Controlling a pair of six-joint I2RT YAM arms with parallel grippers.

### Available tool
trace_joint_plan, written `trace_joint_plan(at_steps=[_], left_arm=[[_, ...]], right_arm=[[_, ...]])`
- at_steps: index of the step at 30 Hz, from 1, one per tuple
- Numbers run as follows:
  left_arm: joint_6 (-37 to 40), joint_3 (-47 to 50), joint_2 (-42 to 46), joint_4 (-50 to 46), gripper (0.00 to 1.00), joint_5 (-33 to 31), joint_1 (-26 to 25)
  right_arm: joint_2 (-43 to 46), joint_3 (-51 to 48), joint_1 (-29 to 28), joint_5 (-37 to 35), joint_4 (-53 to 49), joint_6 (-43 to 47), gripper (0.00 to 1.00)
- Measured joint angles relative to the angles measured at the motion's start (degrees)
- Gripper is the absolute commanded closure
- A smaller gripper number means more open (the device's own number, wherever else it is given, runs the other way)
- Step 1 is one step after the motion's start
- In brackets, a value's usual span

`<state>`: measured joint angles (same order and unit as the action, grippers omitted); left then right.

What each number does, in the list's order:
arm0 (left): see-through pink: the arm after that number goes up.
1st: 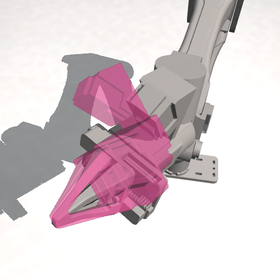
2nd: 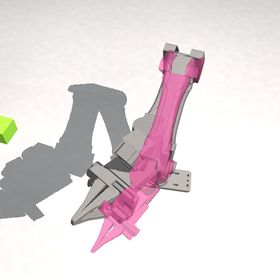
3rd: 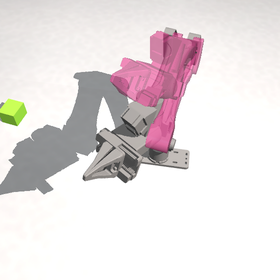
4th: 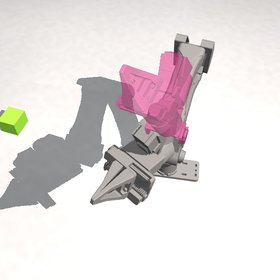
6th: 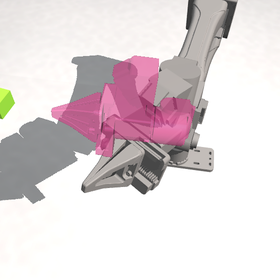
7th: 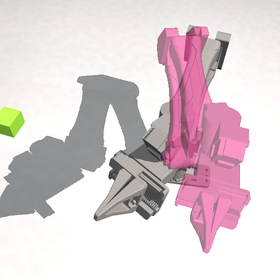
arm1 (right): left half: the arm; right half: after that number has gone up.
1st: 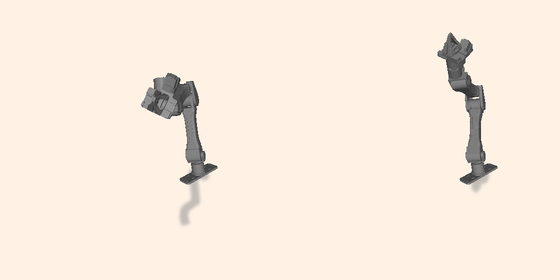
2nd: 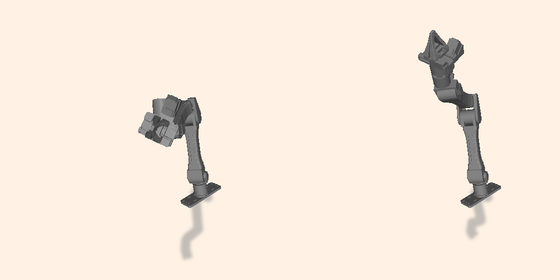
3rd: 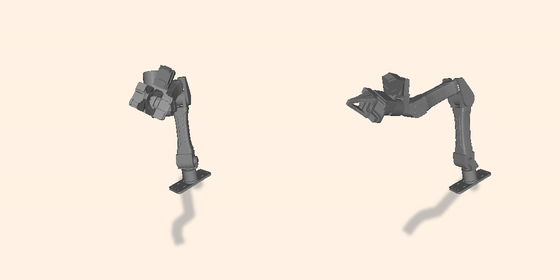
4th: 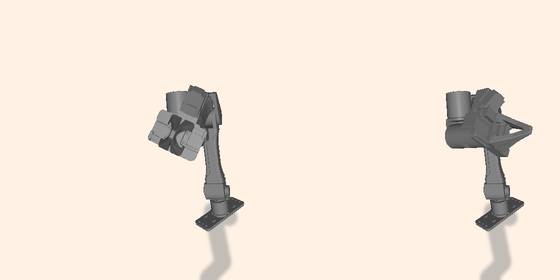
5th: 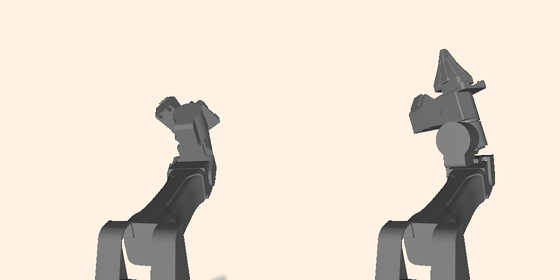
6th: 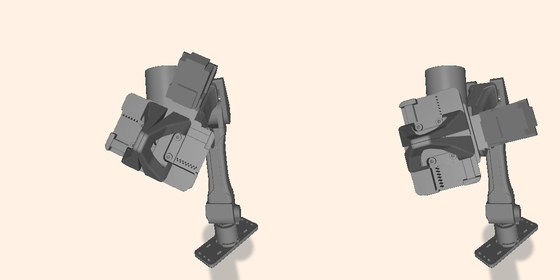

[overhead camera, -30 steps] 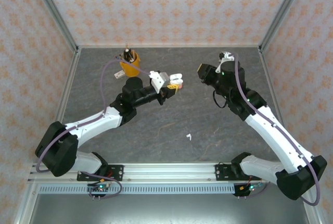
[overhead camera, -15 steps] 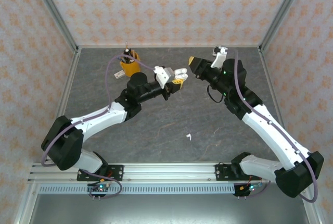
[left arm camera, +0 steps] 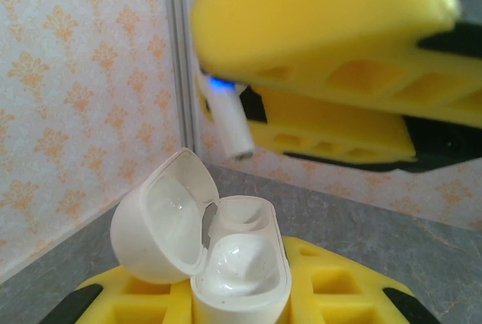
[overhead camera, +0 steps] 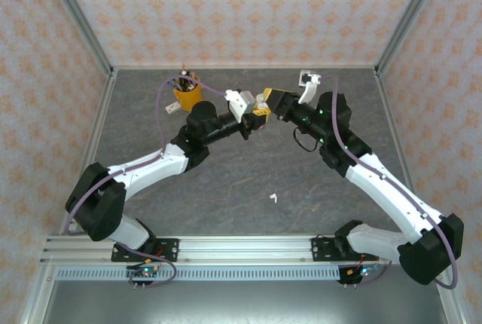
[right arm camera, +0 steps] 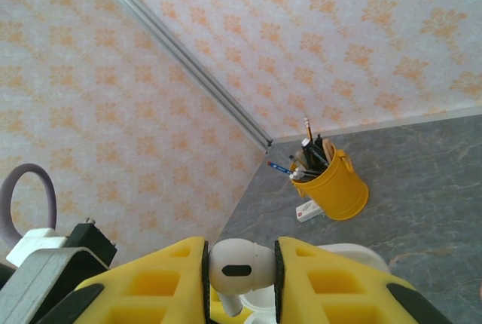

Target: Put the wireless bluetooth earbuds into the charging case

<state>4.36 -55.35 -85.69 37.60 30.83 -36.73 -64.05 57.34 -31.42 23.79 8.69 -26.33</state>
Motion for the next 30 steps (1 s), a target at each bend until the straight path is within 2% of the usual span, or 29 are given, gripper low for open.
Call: trace_joint_plan(at_steps=[30], left_arm=[[0.0, -0.87, -1.75, -0.96, 1.0, -0.26, -0.02]], right_arm=[[-0.28, -4.33, -0.68, -1.29, 2.34, 1.07, 0.74]])
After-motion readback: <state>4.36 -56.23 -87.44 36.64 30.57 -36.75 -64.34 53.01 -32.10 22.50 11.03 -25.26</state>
